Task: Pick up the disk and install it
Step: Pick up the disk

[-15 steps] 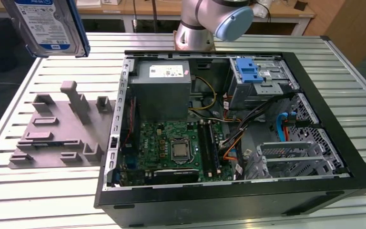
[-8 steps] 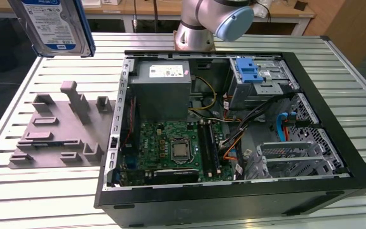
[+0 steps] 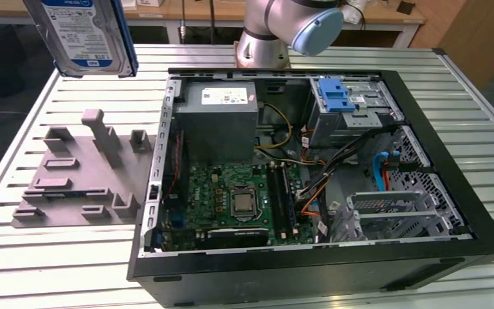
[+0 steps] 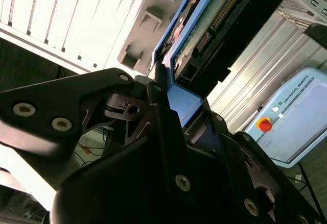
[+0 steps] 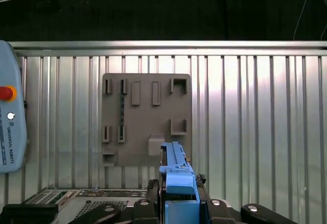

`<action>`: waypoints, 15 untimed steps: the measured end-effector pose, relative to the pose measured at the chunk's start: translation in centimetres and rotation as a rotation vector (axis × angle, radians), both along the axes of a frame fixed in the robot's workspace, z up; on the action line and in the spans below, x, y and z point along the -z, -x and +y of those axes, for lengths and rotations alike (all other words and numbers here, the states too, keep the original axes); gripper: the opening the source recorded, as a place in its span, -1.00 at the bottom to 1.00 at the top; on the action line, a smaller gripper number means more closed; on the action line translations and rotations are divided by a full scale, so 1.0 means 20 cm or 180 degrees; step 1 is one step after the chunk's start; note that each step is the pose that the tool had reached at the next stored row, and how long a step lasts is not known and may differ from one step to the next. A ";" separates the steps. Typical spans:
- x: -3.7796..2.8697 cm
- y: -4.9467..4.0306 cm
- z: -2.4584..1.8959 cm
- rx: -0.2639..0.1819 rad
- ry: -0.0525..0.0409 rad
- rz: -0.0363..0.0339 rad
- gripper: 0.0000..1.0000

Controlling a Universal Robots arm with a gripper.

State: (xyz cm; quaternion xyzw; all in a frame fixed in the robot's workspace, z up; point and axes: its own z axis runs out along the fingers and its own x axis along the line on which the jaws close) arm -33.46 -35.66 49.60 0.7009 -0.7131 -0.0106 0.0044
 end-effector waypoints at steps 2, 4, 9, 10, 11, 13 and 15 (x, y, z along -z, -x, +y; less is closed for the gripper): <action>0.000 -0.016 0.000 0.0000 0.0000 0.0000 -0.27; 0.000 -0.035 0.000 0.0000 0.0000 0.0000 -0.27; 0.000 -0.096 0.000 0.0000 0.0000 0.0000 -0.27; 0.000 -0.110 0.000 0.0000 0.0000 0.0000 -0.27; 0.000 -0.125 0.000 0.0000 0.0000 0.0000 -0.27; 0.000 -0.154 -0.001 0.0000 0.0000 0.0000 -0.27; 0.000 -0.180 -0.001 0.0000 0.0000 0.0000 -0.27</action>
